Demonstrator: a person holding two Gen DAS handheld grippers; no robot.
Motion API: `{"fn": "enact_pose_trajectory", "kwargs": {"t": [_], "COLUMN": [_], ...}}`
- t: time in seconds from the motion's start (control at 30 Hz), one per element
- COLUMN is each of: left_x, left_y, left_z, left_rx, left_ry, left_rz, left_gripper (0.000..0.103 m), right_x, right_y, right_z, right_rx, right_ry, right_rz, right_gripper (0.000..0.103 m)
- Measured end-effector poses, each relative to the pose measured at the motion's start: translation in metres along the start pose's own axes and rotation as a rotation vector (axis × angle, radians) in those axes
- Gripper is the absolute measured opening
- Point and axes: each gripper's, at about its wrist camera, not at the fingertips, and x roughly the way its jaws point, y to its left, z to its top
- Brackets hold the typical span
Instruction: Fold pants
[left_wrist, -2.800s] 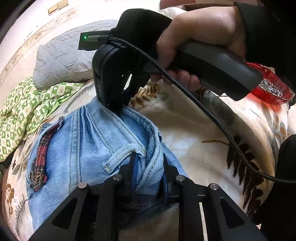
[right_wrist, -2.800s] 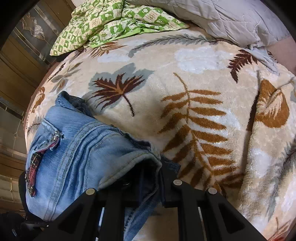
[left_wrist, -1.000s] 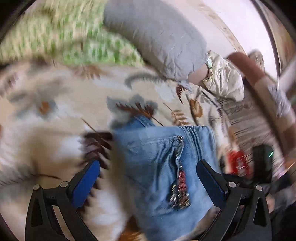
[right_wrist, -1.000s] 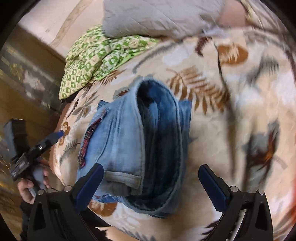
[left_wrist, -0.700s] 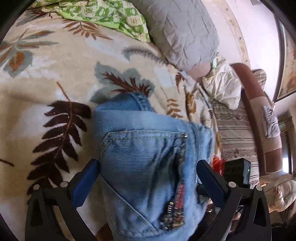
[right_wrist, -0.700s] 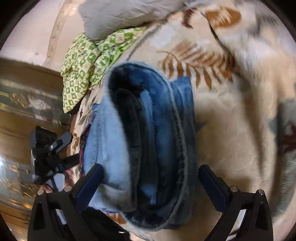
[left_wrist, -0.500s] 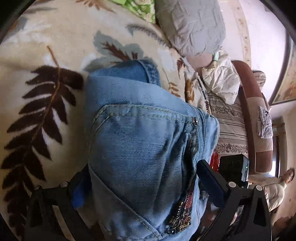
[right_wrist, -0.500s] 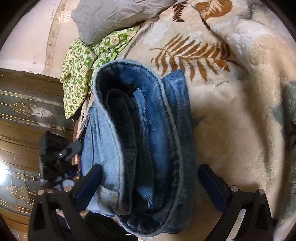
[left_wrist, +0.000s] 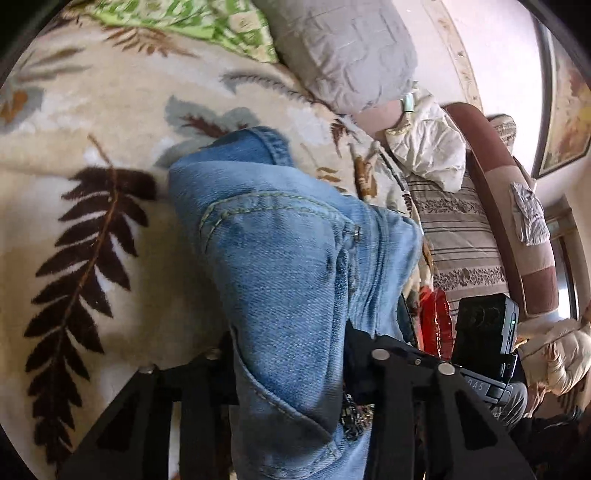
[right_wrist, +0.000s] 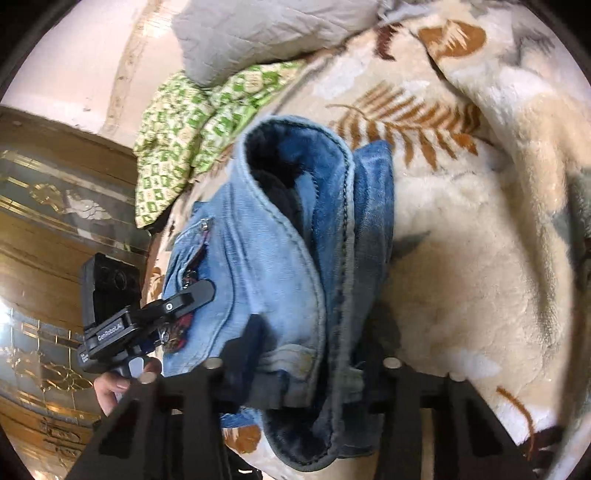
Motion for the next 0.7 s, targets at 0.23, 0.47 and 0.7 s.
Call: {"fn": "enact_pose_trajectory", "kwargs": {"t": [0.23, 0.47, 0.7], "left_x": [-0.037, -0.025, 0.017], "left_y": [-0.041, -0.024, 0.051], "left_z": [0.025, 0.059, 0.045], "left_rx": [0.098, 0.094, -0.044], "left_ry": [-0.106, -0.078, -0.015], "left_rz": [-0.030, 0.025, 0.035], "left_gripper": [0.035, 0.035, 0.045], "right_x": [-0.041, -0.024, 0.042], "right_y": [0.040, 0.039, -0.010], "right_z": [0.011, 0.034, 0.024], "right_rx": [-0.143, -0.074, 0.047], "right_ry": [-0.140, -0.160, -0.088], "right_rz": [-0.008, 0.018, 0.043], "right_gripper": [0.037, 0.037, 0.043]}}
